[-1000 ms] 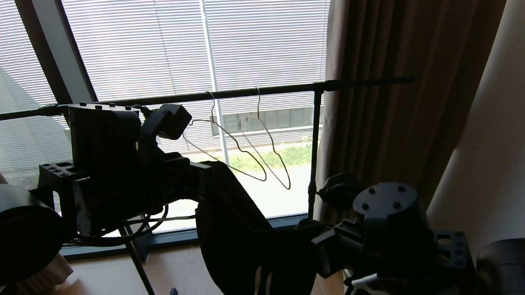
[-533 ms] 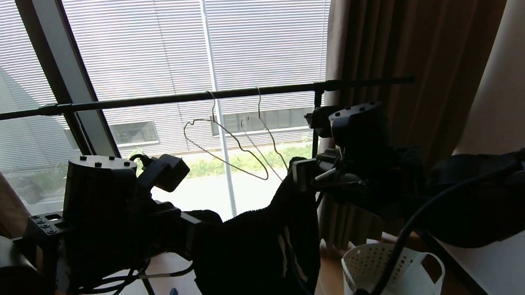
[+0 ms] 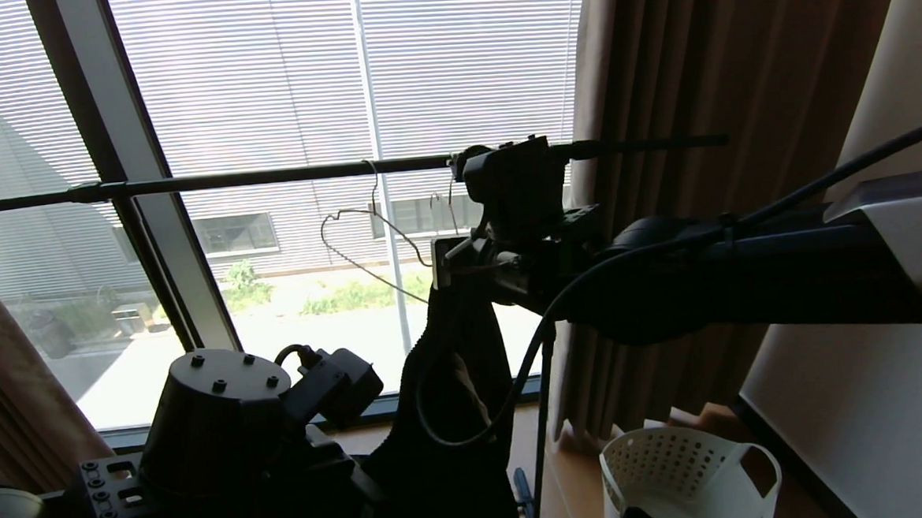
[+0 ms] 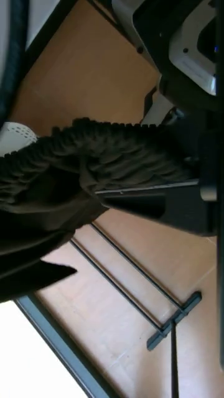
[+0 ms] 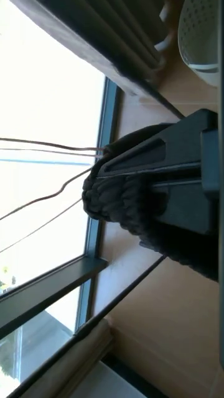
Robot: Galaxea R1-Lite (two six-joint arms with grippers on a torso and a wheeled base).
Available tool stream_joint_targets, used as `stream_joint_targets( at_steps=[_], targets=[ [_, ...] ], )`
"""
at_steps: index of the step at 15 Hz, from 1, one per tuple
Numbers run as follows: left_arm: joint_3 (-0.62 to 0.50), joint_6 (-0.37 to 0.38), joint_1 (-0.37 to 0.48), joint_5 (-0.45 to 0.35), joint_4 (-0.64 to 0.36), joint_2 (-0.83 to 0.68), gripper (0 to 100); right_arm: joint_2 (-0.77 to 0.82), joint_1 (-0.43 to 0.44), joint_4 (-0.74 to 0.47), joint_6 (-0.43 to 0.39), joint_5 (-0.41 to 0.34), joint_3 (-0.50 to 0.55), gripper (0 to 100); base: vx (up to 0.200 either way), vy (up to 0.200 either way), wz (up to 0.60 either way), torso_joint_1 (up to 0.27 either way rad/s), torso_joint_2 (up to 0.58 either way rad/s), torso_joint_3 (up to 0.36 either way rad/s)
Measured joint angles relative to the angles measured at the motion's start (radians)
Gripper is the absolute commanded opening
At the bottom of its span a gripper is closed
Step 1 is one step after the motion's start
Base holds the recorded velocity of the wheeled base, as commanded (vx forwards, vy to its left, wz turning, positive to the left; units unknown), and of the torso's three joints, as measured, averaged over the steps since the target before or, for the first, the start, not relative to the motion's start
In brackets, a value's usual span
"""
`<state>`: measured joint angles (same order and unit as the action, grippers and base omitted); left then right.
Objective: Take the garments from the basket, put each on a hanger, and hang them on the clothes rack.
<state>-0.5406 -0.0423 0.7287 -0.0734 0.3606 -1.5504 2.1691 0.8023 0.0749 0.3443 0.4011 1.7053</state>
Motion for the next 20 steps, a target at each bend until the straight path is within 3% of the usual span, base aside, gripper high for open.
stream_joint_targets(
  at_steps=[4,7,13,20],
  targets=[
    [-0.018,-0.076,0.069,0.0,0.001,-0.006,0,0.073,0.052,-0.005,0.069,-0.004,0.047,0,0.0,0.0,0.0,0.0,0.0,0.0],
    [-0.01,-0.107,0.058,0.002,0.001,-0.006,0,0.057,0.058,-0.006,0.11,-0.002,-0.003,0,0.0,0.0,0.0,0.0,0.0,0.0],
    [0.002,-0.104,-0.119,-0.001,0.009,-0.008,0,-0.165,0.035,0.046,0.115,-0.005,-0.35,0,0.0,0.0,0.0,0.0,0.0,0.0],
    [-0.229,-0.064,-0.18,-0.002,0.007,-0.073,0,-0.461,0.04,0.274,0.039,0.008,-0.961,0,0.0,0.0,0.0,0.0,0.0,0.0]
  ],
)
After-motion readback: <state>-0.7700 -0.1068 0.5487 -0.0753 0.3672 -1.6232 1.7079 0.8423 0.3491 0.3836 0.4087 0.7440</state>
